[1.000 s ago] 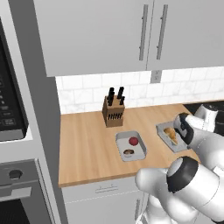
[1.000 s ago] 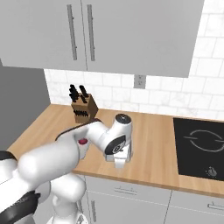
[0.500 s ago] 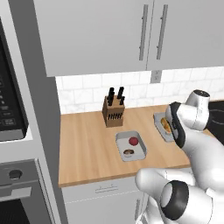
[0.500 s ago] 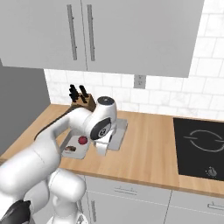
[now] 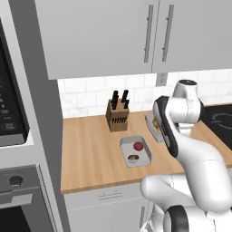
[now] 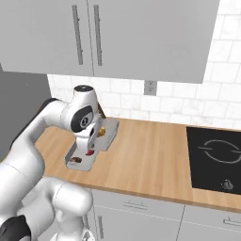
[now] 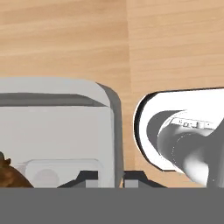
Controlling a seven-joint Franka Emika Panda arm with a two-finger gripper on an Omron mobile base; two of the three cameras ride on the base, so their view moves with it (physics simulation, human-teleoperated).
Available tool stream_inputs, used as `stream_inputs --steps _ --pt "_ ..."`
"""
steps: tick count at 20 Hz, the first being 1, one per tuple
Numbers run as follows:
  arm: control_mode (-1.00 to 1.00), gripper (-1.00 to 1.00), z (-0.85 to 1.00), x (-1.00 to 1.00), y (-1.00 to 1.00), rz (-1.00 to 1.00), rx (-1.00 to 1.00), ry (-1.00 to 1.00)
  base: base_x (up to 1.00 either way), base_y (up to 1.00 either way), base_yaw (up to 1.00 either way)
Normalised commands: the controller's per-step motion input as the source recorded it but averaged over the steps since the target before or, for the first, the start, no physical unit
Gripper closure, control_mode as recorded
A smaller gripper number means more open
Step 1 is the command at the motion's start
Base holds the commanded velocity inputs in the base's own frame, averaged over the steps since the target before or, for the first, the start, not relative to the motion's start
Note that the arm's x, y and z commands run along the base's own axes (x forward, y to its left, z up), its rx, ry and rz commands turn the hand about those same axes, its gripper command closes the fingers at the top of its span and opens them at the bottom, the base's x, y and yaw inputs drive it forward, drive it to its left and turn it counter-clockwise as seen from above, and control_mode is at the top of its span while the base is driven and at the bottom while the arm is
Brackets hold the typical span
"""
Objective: Take the meat container that has the chicken drumstick and place it on the second highest rack of the freezer. Then take the vegetable container that has the tomato and mushroom and place it on the highest rack of the freezer.
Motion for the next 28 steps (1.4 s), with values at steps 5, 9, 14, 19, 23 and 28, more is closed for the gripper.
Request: stream_inputs --steps 5,9,14,19,23,28 --pt "-1.0 1.0 0.54 -0.28 0.46 0.0 -0.03 0.04 0.0 0.0 0.0" --pt "-1.0 1.0 0.32 -0.29 0.28 0.0 0.0 -0.07 0.0 0.0 0.0" --pt "-1.0 1.0 0.34 -0.03 0.0 0.0 0.0 -0.24 0.0 0.0 0.0" --pt "-1.0 1.0 0.38 -0.02 0.02 0.0 0.0 -0.07 0.0 0.0 0.0" --pt "-1.0 1.0 0.22 -0.01 0.0 0.0 0.0 0.0 0.0 0.0 0.0" --pt "-1.0 1.0 0.02 0.0 0.0 0.0 0.0 -0.01 0.0 0.0 0.0"
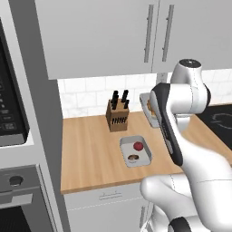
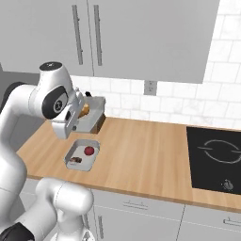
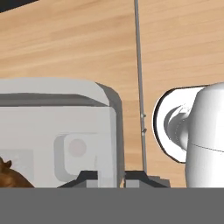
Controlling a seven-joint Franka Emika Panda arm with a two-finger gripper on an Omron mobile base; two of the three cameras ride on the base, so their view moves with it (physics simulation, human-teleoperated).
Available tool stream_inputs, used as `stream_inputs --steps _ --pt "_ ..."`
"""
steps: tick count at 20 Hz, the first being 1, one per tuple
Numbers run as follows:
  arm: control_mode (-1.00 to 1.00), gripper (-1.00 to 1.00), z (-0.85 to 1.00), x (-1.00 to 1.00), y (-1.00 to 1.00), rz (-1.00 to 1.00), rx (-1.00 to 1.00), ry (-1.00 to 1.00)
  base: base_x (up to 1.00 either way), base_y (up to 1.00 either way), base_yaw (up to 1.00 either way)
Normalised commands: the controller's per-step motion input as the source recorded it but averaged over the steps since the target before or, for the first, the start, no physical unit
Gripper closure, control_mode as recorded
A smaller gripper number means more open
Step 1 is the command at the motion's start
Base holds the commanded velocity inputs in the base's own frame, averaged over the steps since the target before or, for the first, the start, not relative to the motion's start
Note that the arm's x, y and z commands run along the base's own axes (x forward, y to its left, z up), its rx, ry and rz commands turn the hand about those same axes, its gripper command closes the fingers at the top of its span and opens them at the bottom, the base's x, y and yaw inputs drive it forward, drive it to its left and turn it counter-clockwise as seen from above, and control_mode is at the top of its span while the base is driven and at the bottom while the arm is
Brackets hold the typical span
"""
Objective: Take the meat container that has the chicken drumstick and place it on the second highest rack of the freezer. Then take the vegetable container that has the tomato and mushroom and place it on the highest rack of the freezer.
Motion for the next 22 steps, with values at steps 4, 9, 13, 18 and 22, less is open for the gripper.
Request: stream_inputs --steps 4,9,13,18,22 --pt "-1.0 1.0 0.0 0.0 0.0 0.0 0.0 0.0 0.0 0.0 0.0" --pt "1.0 1.0 0.0 0.0 0.0 0.0 0.0 0.0 -0.12 0.0 0.0" --pt "1.0 1.0 0.0 0.0 0.0 0.0 0.0 0.0 -0.86 -0.16 0.11" --pt "1.0 1.0 0.0 0.0 0.0 0.0 0.0 0.0 -0.49 -0.24 0.51" --pt "1.0 1.0 0.0 0.0 0.0 0.0 0.0 0.0 -0.05 -0.24 0.82"
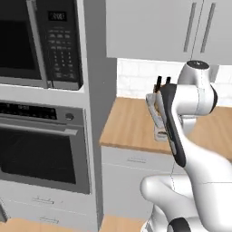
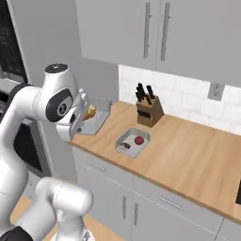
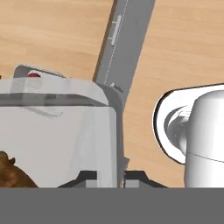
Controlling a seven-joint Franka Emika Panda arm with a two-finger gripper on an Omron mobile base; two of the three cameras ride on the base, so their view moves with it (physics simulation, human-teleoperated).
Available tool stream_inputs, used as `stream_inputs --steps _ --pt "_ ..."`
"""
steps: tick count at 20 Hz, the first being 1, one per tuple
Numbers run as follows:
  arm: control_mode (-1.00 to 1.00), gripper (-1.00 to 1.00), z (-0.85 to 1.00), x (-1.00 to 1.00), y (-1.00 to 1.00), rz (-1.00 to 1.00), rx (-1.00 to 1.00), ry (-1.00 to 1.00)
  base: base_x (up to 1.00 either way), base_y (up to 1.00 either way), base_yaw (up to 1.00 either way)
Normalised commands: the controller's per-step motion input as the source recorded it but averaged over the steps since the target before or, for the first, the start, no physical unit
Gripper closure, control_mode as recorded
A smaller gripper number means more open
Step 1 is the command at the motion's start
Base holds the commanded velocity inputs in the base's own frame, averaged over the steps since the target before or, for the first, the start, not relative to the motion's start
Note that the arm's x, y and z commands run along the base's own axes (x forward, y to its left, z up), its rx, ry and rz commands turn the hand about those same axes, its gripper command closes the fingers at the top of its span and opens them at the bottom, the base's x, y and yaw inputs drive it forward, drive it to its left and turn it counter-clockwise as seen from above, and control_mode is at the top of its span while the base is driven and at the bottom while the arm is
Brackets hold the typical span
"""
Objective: Take the meat container that has the chicken drumstick and place it on the second highest rack of the freezer. Then take the vegetable container that has the tomato and mushroom and place it on the highest rack of the freezer.
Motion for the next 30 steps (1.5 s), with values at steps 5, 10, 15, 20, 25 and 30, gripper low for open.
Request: stream_inputs --steps 5,10,15,20,25,30 --pt "1.0 1.0 0.0 0.0 0.0 0.0 0.0 0.0 0.0 -0.02 0.93" --pt "1.0 1.0 0.0 0.0 0.0 0.0 0.0 0.0 0.0 0.0 0.95" --pt "1.0 1.0 0.0 0.0 0.0 0.0 0.0 0.0 0.06 0.06 0.89" --pt "1.0 1.0 0.0 0.0 0.0 0.0 0.0 0.0 0.31 0.43 0.58" --pt "1.0 1.0 0.0 0.0 0.0 0.0 0.0 0.0 0.72 0.76 0.3" --pt "1.0 1.0 0.0 0.0 0.0 0.0 0.0 0.0 0.69 0.58 0.07"
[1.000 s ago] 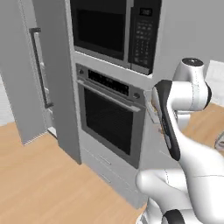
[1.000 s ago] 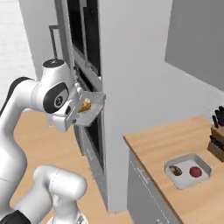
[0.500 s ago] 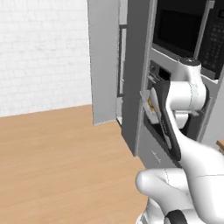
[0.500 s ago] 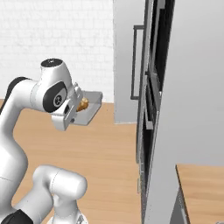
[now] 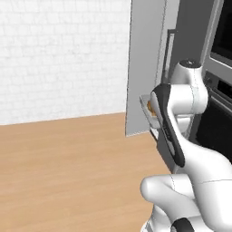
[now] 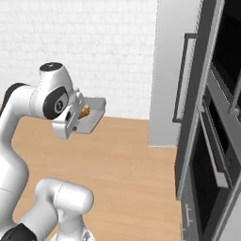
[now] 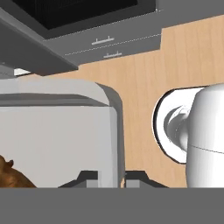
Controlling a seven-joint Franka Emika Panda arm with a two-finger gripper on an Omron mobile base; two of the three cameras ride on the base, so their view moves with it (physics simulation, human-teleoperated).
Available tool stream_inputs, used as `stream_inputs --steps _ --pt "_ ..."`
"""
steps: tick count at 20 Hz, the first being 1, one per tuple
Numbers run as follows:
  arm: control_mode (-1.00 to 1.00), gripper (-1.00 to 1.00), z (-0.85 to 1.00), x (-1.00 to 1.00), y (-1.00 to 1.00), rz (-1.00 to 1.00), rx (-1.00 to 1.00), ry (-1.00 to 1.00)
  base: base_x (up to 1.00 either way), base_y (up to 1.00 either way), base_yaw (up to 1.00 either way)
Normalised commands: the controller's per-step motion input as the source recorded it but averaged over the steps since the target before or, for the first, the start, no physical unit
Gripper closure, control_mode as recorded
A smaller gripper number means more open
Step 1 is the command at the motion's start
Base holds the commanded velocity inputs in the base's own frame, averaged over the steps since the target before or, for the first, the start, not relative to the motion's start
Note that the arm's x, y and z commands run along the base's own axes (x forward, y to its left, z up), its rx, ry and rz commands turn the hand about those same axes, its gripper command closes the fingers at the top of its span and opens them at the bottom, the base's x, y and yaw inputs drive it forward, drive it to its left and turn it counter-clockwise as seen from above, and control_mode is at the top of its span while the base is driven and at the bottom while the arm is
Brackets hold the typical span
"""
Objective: Take the meat container that has the chicken drumstick and place it on the second highest rack of the freezer. Then take the vegetable container that has the tomato and mushroom and place it on the highest rack of the freezer.
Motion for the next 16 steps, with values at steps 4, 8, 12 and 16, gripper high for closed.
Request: stream_inputs --steps 4,8,12,16 --pt "1.0 1.0 0.0 0.0 0.0 0.0 0.0 0.0 0.55 0.48 -0.02" --pt "1.0 1.0 0.0 0.0 0.0 0.0 0.0 0.0 0.51 0.12 -0.18" --pt "1.0 1.0 0.0 0.0 0.0 0.0 0.0 0.0 0.41 0.03 -0.35" --pt "1.0 1.0 0.0 0.0 0.0 0.0 0.0 0.0 0.42 0.13 -0.39"
